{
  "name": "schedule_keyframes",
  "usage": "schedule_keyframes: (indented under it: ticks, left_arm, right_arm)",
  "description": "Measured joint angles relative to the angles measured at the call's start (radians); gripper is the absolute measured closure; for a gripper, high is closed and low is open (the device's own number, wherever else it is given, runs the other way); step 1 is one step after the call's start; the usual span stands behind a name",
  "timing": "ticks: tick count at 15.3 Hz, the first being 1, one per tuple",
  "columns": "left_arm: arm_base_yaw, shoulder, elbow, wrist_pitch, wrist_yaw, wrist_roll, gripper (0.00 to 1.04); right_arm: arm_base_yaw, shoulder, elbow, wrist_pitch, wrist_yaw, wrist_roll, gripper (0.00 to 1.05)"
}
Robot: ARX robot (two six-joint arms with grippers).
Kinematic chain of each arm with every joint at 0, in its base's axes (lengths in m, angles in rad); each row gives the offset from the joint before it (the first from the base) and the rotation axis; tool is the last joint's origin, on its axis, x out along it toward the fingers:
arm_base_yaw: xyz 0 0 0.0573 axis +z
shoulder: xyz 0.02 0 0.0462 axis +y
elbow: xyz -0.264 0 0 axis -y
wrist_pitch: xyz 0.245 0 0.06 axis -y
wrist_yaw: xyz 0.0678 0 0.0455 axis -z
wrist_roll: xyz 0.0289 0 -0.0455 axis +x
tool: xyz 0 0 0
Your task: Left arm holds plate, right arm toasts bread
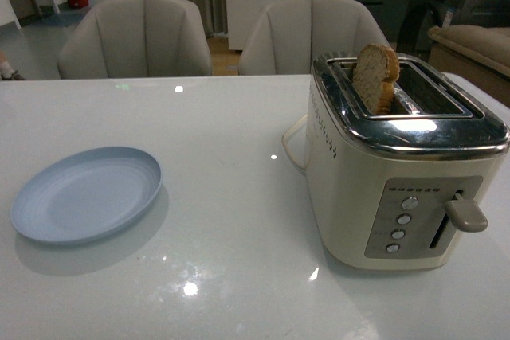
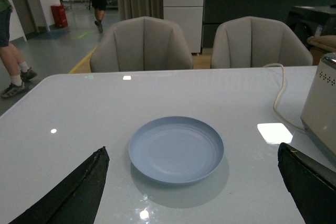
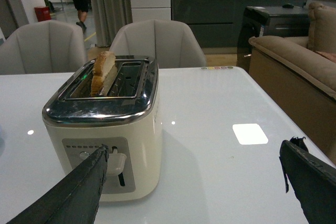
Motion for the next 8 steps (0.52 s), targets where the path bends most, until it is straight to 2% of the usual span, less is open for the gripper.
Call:
schedule_keyframes:
  ticks: [8]
  left_arm:
    - [0.0, 0.0, 0.0, 0.0, 0.0, 0.0, 0.07]
  right_arm:
    - [0.0, 0.0, 0.0, 0.0, 0.0, 0.0, 0.06]
